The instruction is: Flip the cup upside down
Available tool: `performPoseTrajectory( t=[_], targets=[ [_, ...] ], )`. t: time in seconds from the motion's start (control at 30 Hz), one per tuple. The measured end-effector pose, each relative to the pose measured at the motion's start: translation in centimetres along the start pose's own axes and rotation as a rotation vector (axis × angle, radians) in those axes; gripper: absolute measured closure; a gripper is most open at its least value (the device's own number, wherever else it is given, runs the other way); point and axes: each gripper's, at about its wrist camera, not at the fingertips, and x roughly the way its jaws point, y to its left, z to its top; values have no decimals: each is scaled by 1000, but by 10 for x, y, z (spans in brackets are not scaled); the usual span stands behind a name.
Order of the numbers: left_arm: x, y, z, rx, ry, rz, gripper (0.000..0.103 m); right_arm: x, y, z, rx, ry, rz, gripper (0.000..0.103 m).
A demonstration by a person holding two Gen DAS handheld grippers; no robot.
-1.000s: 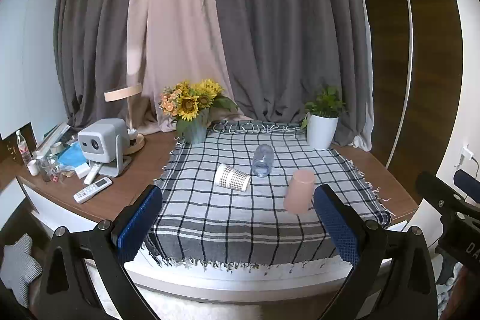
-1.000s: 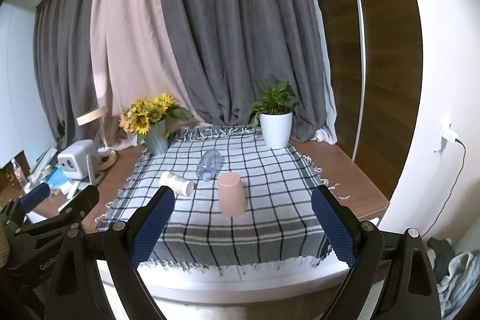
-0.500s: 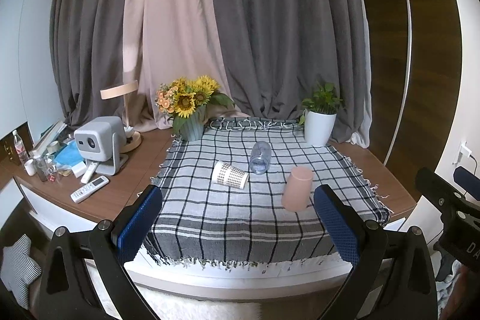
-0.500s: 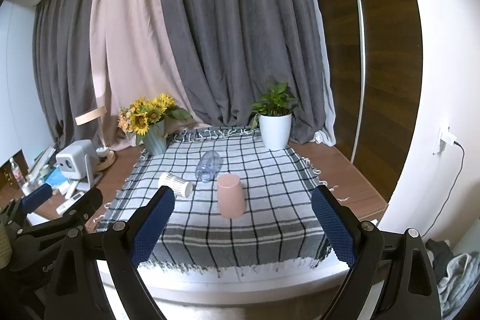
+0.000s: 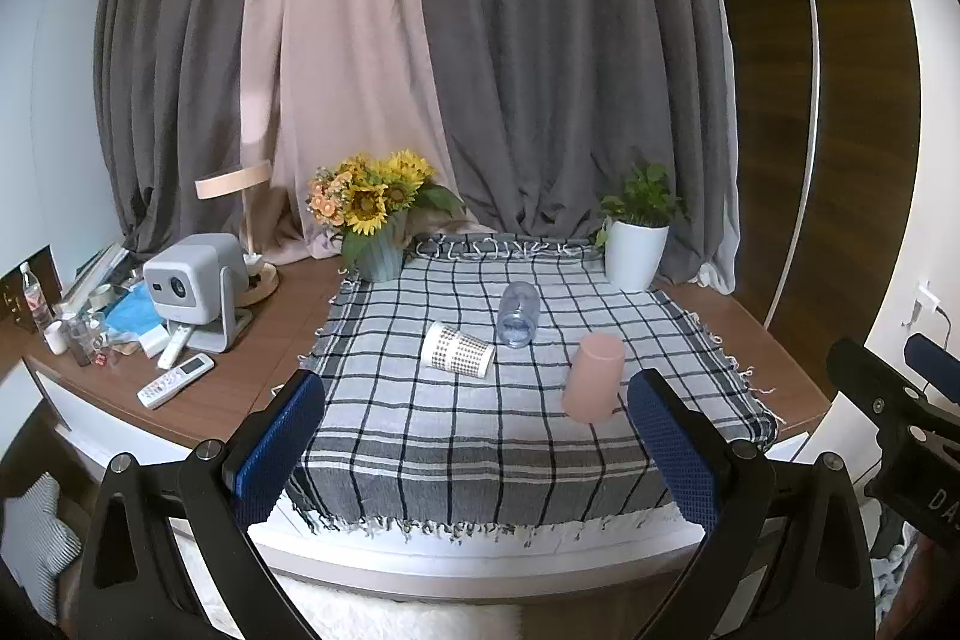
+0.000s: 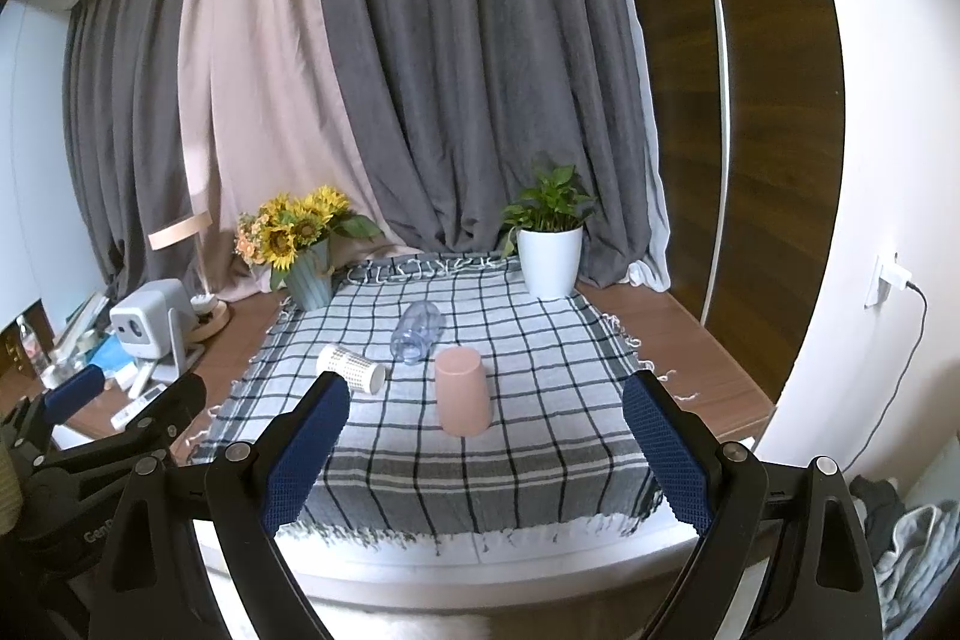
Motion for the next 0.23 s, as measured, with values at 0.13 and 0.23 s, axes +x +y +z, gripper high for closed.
performPoseTrajectory(
  t=[0.13,0.23],
  targets=[
    [0,2,0,-2,5,-7,0,1,0,-1,1,4,-2,10],
    [1,1,0,-1,4,-9,0,1,1,-1,4,7,-6,10]
  ],
)
